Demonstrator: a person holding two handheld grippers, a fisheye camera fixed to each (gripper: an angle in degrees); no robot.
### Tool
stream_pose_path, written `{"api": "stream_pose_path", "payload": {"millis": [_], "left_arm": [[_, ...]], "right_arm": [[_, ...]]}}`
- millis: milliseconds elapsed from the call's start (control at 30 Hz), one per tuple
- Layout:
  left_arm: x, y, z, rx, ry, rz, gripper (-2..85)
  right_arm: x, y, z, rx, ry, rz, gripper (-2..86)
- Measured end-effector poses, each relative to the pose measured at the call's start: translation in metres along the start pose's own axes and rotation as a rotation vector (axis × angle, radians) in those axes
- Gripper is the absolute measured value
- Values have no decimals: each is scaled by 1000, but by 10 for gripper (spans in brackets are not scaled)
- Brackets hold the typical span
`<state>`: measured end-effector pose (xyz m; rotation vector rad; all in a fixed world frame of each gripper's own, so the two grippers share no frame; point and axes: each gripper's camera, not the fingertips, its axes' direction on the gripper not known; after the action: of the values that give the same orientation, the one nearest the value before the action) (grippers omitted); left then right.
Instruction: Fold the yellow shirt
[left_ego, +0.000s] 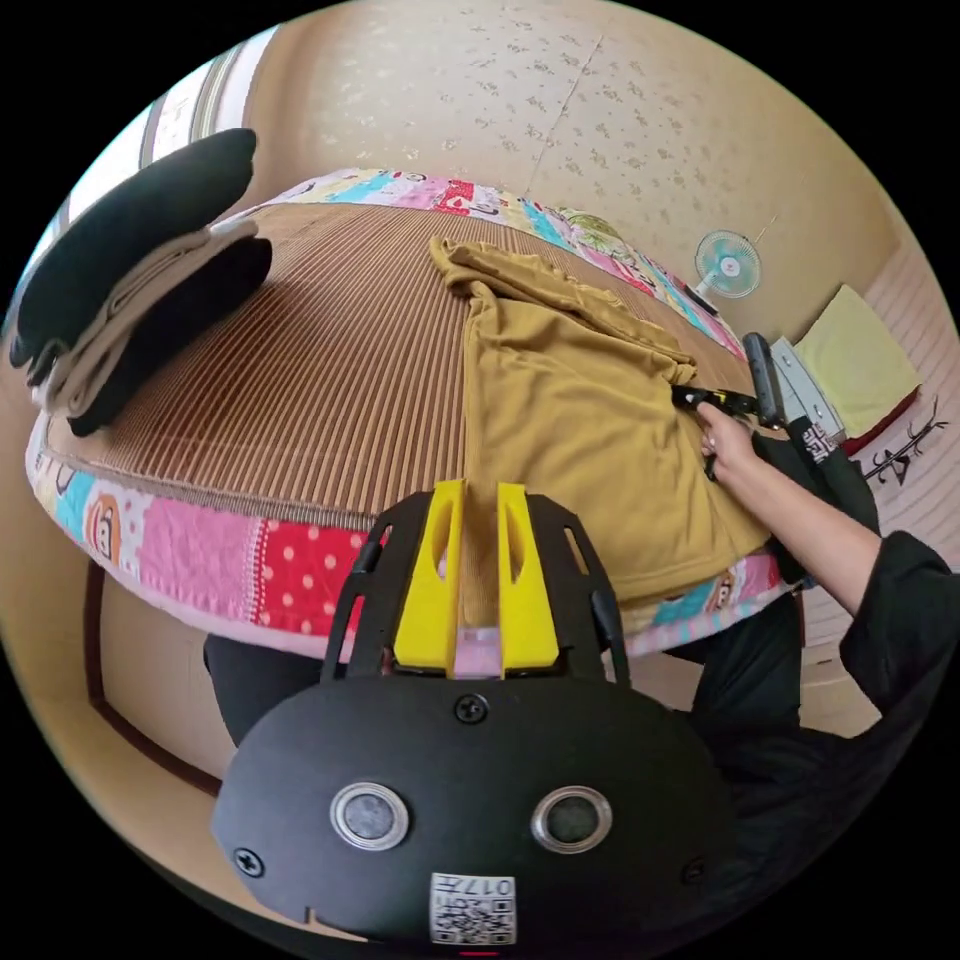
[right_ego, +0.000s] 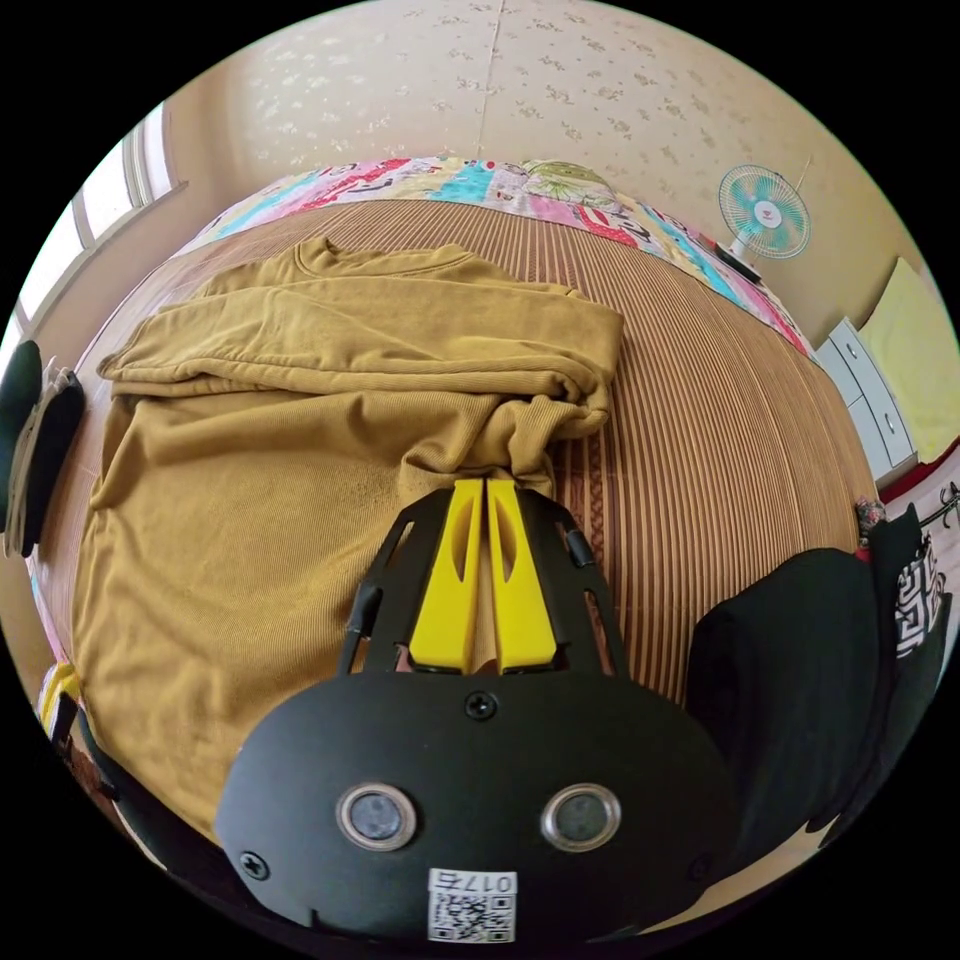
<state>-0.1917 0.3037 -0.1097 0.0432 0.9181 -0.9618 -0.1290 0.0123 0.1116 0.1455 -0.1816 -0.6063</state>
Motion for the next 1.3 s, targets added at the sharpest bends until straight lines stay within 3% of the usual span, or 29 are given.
{"api": "stream_pose_path", "payload": {"millis": [200, 367, 500, 600, 733, 967, 1100, 1167, 1300], "left_arm": [[-15, 5, 6, -79, -16, -18, 114], [-34, -1, 9, -80, 42, -89, 106], [-34, -17, 9, -173, 45, -11, 93], [-29, -27, 10, -255, 61, 57, 65], [-27, -35, -4, -314, 192, 119, 51], [-32, -38, -24, -304, 181, 99, 51], [-15, -48, -40, -281, 122, 168, 49], [-6, -48, -59, -224, 118, 234, 48], [-15, -49, -64, -288, 205, 184, 48]], "right_arm": [[0, -8, -14, -3, -10, 0, 8], [31, -5, -50, -45, -143, 73, 19], [68, 41, -110, 18, -370, 60, 66], [96, 77, -137, -90, -444, 38, 85], [139, 135, -174, -90, -498, 123, 95], [163, 176, -180, -163, -497, 199, 90], [175, 163, -195, -266, -700, 195, 43], [185, 163, -225, -205, -774, 177, 38], [179, 165, -267, -224, -667, 72, 34]]}}
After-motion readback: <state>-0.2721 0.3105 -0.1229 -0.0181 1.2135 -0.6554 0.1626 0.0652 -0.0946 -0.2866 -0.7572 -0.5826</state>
